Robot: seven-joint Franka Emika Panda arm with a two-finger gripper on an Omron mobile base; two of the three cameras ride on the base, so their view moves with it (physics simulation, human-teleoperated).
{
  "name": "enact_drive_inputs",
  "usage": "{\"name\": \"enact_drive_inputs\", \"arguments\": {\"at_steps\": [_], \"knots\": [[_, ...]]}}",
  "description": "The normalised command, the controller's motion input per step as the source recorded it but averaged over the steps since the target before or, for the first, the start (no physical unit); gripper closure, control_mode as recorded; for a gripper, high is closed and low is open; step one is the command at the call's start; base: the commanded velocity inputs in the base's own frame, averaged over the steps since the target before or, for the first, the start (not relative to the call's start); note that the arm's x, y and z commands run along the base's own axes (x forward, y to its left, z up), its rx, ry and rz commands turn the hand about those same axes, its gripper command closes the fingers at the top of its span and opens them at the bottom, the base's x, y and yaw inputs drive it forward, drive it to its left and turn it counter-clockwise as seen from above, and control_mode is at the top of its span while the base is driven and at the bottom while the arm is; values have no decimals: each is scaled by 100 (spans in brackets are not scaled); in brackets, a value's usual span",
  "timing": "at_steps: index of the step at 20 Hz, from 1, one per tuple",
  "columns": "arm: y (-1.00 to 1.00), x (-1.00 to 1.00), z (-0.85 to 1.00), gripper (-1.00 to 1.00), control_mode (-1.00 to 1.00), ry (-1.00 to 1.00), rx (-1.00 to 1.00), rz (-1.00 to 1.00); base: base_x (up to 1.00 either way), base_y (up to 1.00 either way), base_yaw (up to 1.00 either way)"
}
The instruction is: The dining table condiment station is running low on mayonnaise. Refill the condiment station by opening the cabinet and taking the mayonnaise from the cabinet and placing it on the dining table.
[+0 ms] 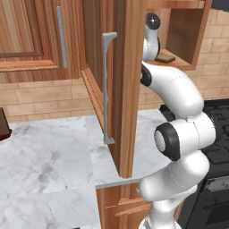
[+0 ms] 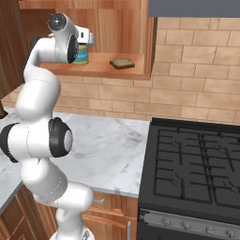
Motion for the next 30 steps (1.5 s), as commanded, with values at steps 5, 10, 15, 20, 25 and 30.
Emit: {"name": "enact_drive_inputs", "arguments": {"at_steps": [5, 10, 15, 20, 25, 30], "knots": [[0, -88, 28, 100, -100, -32, 0, 0, 0, 0, 0], [-6, -100, 39, 100, -100, -22, 0, 0, 0, 0, 0], [-30, -100, 33, 100, -100, 5, 2, 0, 0, 0, 0], [-22, -100, -8, 100, -100, 30, 0, 0, 0, 0, 0], [-29, -100, -96, 100, -100, 22, -2, 0, 0, 0, 0], [-40, -40, -47, 100, -100, -12, 0, -5, 0, 0, 0]]}}
